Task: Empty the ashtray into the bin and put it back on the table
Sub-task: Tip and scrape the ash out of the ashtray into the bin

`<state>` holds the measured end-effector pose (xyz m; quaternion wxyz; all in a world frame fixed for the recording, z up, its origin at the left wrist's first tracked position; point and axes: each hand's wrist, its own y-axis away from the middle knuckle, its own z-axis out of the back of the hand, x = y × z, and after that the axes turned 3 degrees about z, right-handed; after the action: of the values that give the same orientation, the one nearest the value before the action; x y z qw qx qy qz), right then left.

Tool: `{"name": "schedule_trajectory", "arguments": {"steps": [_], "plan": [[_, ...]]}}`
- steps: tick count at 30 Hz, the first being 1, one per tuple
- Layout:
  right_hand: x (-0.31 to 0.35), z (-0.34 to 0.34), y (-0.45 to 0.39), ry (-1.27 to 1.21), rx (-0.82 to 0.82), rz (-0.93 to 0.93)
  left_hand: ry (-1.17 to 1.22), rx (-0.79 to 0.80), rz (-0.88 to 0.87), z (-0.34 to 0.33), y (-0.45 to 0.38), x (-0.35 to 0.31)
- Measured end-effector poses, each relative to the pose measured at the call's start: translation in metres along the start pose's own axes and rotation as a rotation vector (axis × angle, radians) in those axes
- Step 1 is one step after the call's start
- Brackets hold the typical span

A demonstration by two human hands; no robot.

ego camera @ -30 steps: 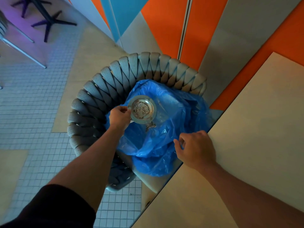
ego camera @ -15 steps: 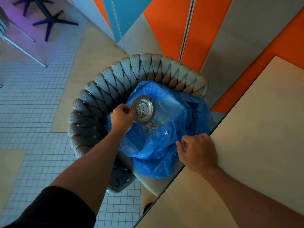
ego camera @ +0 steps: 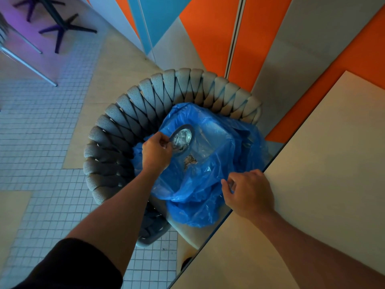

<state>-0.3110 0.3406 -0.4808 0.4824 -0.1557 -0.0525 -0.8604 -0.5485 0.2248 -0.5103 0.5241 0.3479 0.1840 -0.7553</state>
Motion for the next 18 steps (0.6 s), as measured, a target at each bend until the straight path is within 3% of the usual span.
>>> {"name": "schedule_trajectory", "arguments": {"steps": [18], "plan": [[0.0003, 0.0009, 0.0001, -0.012, 0.019, -0.001, -0.049, 0.01, -0.049, -0.0034, 0.0012, 0.0007]]}}
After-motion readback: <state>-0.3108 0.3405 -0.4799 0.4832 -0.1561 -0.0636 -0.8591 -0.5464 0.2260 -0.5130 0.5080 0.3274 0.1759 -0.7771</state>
